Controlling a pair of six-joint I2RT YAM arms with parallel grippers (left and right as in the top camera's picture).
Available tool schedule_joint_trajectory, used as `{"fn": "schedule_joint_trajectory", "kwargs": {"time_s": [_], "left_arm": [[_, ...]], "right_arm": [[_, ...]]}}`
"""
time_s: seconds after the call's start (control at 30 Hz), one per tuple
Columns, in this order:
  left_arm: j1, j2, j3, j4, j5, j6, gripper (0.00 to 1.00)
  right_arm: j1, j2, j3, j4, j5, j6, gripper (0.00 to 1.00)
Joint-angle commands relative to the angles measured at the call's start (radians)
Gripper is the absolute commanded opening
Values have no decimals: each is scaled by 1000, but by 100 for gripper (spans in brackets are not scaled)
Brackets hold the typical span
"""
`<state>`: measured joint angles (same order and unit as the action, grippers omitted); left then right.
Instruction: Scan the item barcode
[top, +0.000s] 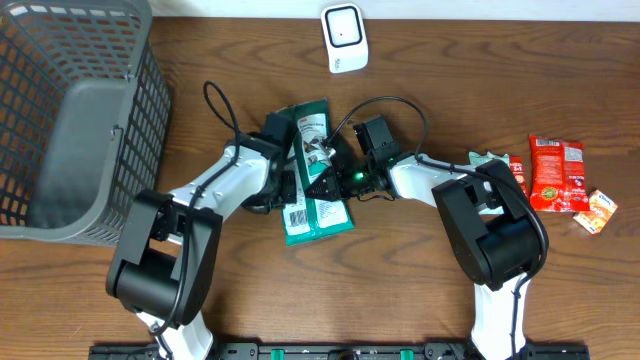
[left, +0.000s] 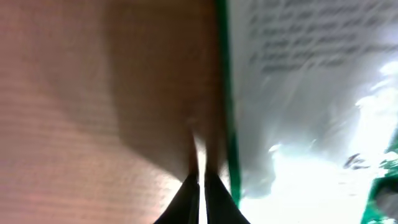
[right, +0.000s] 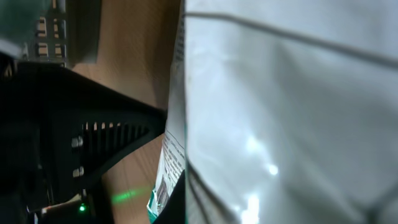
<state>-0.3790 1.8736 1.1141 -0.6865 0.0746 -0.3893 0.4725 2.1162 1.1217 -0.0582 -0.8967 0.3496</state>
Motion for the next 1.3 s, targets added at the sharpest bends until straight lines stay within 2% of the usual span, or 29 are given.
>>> {"fn": "schedule_joint_trajectory", "kwargs": {"time_s": [0.0,0.07,0.13,0.4,0.47,0.53,0.6,0.73,0.87,1.0,1.03,1.1,1.27], "left_arm": [[-3,-13,-35,-20,-60,2,10],[-3,-40,-35,-19,-60,1,11],[-3,-53,-35,-14,-57,-9,13],[-5,-46,-54,15,-27,-12,14],[-5,-46,-57,15,-27,-12,15],[-5,-46,-57,14,-27,-6,14],[-2,-50,-54,8,-27,15,15],[18,-95,-21,-60,-22,21,15],[33,-224,-12,-105,35,21,17],[38,-393,-12,-125,56,21,28],[39,-430,-12,-127,56,21,36],[39,-512,-12,-128,56,21,43],[39,-668,-12,-128,-5,21,53]], "right_arm": [[4,-18,-5,3,21,-75,19],[2,-22,-5,9,49,-77,31],[-3,-22,-5,11,92,-78,35],[-4,-22,-5,20,190,-78,30],[-8,-22,-5,35,186,-77,25],[-11,-25,-5,44,164,-76,10],[-11,-35,-3,41,135,-74,1],[-11,-98,-3,-10,143,-118,1],[-8,-218,-3,-100,250,-209,1],[-3,-369,-3,-214,417,-314,1],[-2,-400,-3,-237,448,-338,1],[0,-459,-3,-289,517,-379,1],[1,-557,-3,-389,593,-491,1]]}}
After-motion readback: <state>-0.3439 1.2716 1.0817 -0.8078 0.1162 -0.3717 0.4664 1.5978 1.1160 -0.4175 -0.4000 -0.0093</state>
